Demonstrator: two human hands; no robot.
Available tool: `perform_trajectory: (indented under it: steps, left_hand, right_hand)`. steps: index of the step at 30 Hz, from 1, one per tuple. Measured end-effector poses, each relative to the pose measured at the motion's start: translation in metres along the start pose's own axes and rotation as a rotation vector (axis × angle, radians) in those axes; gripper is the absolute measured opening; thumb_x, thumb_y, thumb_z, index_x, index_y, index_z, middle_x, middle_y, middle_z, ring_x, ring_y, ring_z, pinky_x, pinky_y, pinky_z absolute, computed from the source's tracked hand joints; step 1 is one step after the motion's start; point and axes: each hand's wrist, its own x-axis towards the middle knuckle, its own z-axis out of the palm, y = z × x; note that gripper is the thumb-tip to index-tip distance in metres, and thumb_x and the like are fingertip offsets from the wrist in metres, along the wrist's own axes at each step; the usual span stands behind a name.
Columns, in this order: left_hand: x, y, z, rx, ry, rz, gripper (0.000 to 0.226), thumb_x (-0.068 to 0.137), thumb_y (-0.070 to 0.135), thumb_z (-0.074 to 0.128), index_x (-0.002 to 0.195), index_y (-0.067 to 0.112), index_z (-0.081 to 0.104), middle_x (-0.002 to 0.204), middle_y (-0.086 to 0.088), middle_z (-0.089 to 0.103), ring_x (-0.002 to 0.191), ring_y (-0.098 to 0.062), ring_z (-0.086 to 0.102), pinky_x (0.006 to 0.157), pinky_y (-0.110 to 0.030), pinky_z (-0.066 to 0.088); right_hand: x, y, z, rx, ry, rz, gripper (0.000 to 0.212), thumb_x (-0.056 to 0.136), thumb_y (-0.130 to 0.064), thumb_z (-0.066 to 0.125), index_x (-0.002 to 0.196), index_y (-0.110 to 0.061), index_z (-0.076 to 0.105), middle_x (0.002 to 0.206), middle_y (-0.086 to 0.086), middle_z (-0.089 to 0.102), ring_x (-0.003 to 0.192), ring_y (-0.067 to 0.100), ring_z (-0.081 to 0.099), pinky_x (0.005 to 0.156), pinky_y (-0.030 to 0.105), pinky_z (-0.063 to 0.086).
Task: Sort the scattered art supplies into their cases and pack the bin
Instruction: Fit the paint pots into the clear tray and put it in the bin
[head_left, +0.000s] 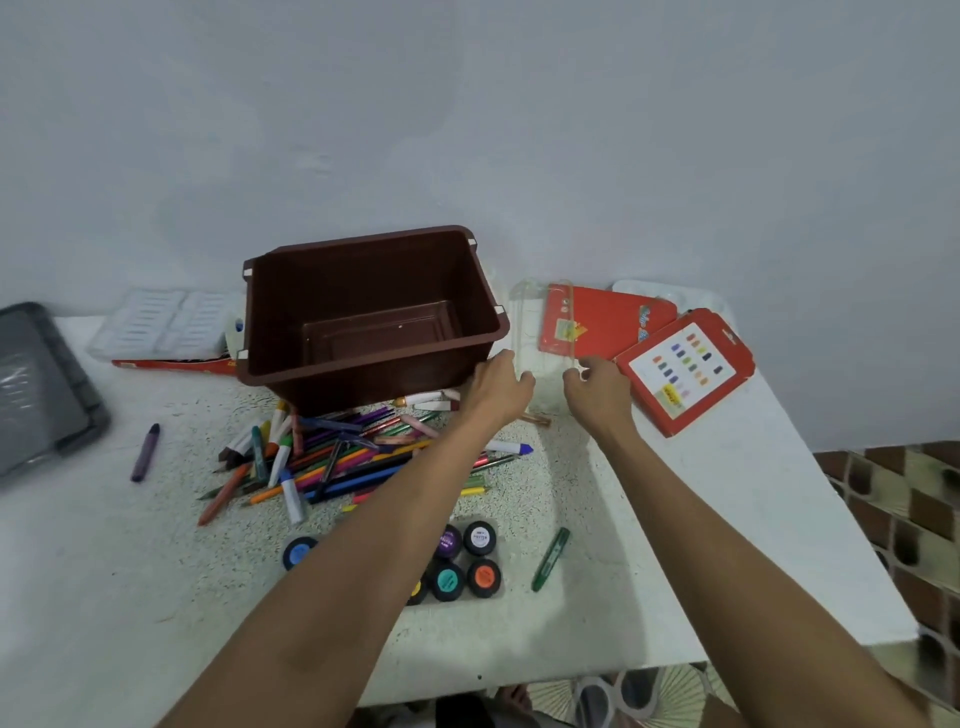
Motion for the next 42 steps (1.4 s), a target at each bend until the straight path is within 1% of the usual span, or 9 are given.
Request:
perform_trajectory:
  steps: [3,11,16,20,25,30,34,39,42]
  left_hand:
    - [0.004,0.009,0.001,-0.019,-0.022,-0.042,0.05,0.098,0.032,0.05,0.142,0.01,0.041,0.14,-0.013,0.05,0.126,-0.033,0.048,0.097,-0.04,0.043]
    - [0.0,0.014,0.001,-0.051,0.013,-0.016,0.074,0.088,0.033,0.069,0.149,0.016,0.032,0.148,-0.011,0.041,0.135,-0.029,0.04,0.103,-0.042,0.039]
    - [-0.024,0.007,0.003,-0.093,-0.014,0.07,0.09,0.072,0.049,0.081,0.147,0.03,0.036,0.145,-0.004,0.034,0.134,-0.025,0.039,0.101,-0.041,0.041]
    - [-0.054,-0.006,0.007,-0.021,0.111,0.173,0.08,0.069,0.066,0.074,0.136,0.03,0.048,0.139,0.0,0.032,0.131,-0.019,0.034,0.098,-0.038,0.04]
    - [-0.091,-0.028,0.0,-0.069,0.225,0.224,0.057,0.073,0.049,0.075,0.122,0.034,0.049,0.132,0.005,0.034,0.126,-0.015,0.035,0.088,-0.025,0.031]
    - [-0.13,-0.061,-0.033,-0.265,0.11,0.239,0.052,0.072,0.043,0.076,0.113,0.047,0.045,0.125,0.014,0.043,0.119,-0.01,0.044,0.092,-0.03,0.041]
    - [-0.157,-0.096,-0.066,-0.468,-0.018,0.223,0.051,0.075,0.043,0.08,0.114,0.048,0.048,0.126,0.027,0.053,0.118,0.001,0.054,0.099,-0.038,0.049]
    - [-0.183,-0.131,-0.103,-0.676,-0.113,0.16,0.045,0.083,0.023,0.077,0.119,0.029,0.05,0.121,0.011,0.068,0.106,-0.004,0.066,0.085,-0.024,0.054]
    - [-0.196,-0.148,-0.115,-0.716,-0.08,0.151,0.049,0.079,0.032,0.069,0.123,0.027,0.048,0.117,0.013,0.07,0.106,-0.005,0.067,0.077,-0.017,0.054]
  right_hand:
    - [0.007,-0.001,0.005,0.033,-0.01,0.048,0.021,0.091,-0.012,0.048,0.091,-0.001,0.065,0.079,0.013,0.066,0.068,0.027,0.057,0.064,0.035,0.045]
    - [0.002,-0.004,-0.002,0.132,-0.007,0.024,0.047,0.091,0.0,0.049,0.137,-0.008,0.054,0.133,0.008,0.059,0.122,0.024,0.056,0.104,0.04,0.045]
    - [-0.018,0.001,-0.009,0.256,-0.018,-0.009,0.048,0.087,-0.008,0.055,0.133,-0.021,0.055,0.119,0.006,0.058,0.102,0.019,0.06,0.085,0.04,0.055]
    - [-0.042,0.001,-0.006,0.404,-0.05,0.091,0.059,0.087,-0.009,0.058,0.144,-0.016,0.042,0.116,0.004,0.054,0.105,0.02,0.058,0.087,0.043,0.056]
    - [-0.072,-0.012,-0.006,0.632,-0.084,0.123,0.036,0.093,-0.007,0.054,0.128,-0.016,0.051,0.103,0.008,0.058,0.075,0.016,0.062,0.066,0.029,0.055]
    - [-0.084,-0.02,-0.006,0.694,0.014,0.104,0.01,0.097,-0.011,0.051,0.104,-0.014,0.058,0.113,0.012,0.061,0.075,0.017,0.065,0.066,0.03,0.051]
    - [-0.09,-0.025,-0.012,0.704,0.101,0.095,0.019,0.097,-0.004,0.046,0.11,-0.016,0.053,0.119,0.007,0.056,0.084,0.017,0.063,0.068,0.029,0.052]
    - [-0.104,-0.025,-0.013,0.665,0.009,-0.004,0.028,0.095,-0.006,0.052,0.119,-0.021,0.057,0.124,0.002,0.061,0.101,0.021,0.066,0.078,0.036,0.058]
    - [-0.122,-0.026,-0.009,0.643,-0.065,-0.115,0.022,0.096,-0.011,0.057,0.112,-0.026,0.061,0.119,0.001,0.065,0.105,0.021,0.065,0.075,0.034,0.057]
